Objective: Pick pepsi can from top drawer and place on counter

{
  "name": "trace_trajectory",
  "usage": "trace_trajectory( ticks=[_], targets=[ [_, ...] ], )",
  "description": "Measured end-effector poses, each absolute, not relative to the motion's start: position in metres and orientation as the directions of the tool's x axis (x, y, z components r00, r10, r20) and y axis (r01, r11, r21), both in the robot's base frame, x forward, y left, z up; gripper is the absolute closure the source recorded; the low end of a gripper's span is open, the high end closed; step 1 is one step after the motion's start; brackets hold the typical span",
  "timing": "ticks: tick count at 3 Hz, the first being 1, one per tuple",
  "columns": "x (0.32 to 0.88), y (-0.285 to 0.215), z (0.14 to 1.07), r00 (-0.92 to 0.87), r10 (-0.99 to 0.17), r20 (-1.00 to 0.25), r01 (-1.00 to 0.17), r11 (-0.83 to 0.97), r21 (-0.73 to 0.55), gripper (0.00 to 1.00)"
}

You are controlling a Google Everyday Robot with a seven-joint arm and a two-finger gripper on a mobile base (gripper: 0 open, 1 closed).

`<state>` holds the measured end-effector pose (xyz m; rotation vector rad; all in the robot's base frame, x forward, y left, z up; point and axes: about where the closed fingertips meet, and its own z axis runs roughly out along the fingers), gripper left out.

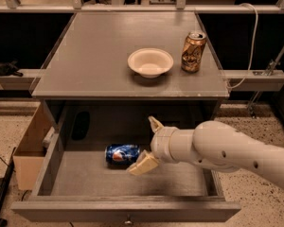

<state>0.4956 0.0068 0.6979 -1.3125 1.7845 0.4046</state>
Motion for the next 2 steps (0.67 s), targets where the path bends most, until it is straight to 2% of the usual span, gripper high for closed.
trace_trajectory(
  ticks=[2],
  targets=[
    [0.511, 0.032, 0.660, 0.050, -0.692, -0.721, -0.908, 0.268, -0.320, 0.00]
  ],
)
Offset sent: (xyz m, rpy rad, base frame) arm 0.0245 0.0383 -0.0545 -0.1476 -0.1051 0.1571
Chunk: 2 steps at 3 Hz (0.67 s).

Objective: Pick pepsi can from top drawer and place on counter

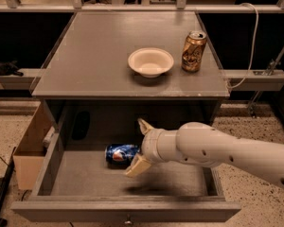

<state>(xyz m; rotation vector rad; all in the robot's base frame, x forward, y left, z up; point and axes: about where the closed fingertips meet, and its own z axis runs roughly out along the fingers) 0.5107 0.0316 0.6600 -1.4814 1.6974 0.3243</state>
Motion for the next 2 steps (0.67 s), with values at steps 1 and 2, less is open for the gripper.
trace_trajectory(
  ticks=[1, 2],
  targets=[
    [0.512, 0.039, 0.646, 0.071, -0.712, -0.698, -0.914, 0.234, -0.331, 0.00],
    [0.511, 0.045, 0.631, 0.080, -0.731, -0.677, -0.922, 0.204, -0.329, 0.00]
  ],
)
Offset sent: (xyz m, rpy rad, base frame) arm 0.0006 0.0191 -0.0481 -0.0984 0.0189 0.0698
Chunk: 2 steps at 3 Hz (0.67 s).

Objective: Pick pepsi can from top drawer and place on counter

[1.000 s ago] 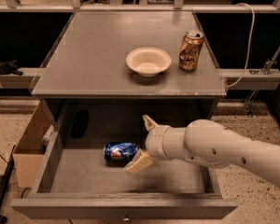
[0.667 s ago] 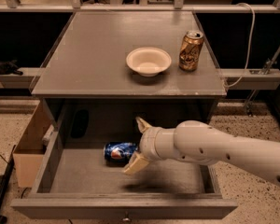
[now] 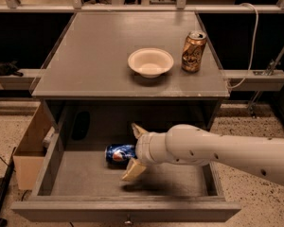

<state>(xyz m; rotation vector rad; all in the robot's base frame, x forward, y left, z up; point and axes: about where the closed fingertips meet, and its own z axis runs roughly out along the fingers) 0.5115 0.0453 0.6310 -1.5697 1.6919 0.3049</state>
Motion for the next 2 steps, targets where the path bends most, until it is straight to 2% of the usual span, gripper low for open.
trace_trajectory(
  ticks=[1, 2],
  targets=[
    [0.5114, 0.0466, 0.6286, 0.082, -0.735, -0.673, -0.923, 0.199, -0.329, 0.07],
    [0.5114, 0.0466, 0.6286, 0.082, -0.735, -0.673, -0.923, 0.199, -0.329, 0.25]
  ],
)
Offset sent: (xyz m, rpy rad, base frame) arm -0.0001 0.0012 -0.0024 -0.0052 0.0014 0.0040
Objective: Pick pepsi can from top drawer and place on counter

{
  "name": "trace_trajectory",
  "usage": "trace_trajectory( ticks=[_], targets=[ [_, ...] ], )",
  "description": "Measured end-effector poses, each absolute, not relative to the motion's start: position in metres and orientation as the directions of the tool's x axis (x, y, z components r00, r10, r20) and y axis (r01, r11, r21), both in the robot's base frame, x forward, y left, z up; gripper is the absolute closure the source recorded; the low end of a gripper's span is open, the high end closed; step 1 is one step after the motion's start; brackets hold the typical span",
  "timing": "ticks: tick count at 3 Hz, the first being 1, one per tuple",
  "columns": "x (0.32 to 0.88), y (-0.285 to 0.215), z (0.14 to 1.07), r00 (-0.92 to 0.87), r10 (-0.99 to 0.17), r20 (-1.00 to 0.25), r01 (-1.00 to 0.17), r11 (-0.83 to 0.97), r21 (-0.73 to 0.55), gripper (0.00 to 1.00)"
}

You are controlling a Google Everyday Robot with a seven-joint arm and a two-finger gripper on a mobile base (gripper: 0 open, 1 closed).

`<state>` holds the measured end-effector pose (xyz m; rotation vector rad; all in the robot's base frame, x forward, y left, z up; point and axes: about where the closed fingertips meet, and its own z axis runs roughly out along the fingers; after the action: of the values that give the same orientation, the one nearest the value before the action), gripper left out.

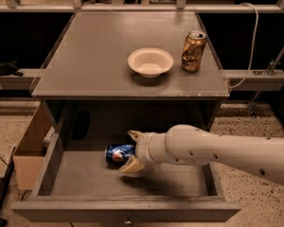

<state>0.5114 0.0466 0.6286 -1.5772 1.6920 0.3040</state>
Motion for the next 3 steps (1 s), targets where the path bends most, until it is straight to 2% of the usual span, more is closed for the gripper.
trace_trajectory(
  ticks=[2, 3],
  targets=[
    [0.5114, 0.0467, 0.6286, 0.082, -0.735, -0.673, -0.923, 0.199, -0.329, 0.72],
    [0.5113, 0.0467, 0.6286, 0.082, -0.735, -0.673, -0.923, 0.198, -0.329, 1.00]
  ],
)
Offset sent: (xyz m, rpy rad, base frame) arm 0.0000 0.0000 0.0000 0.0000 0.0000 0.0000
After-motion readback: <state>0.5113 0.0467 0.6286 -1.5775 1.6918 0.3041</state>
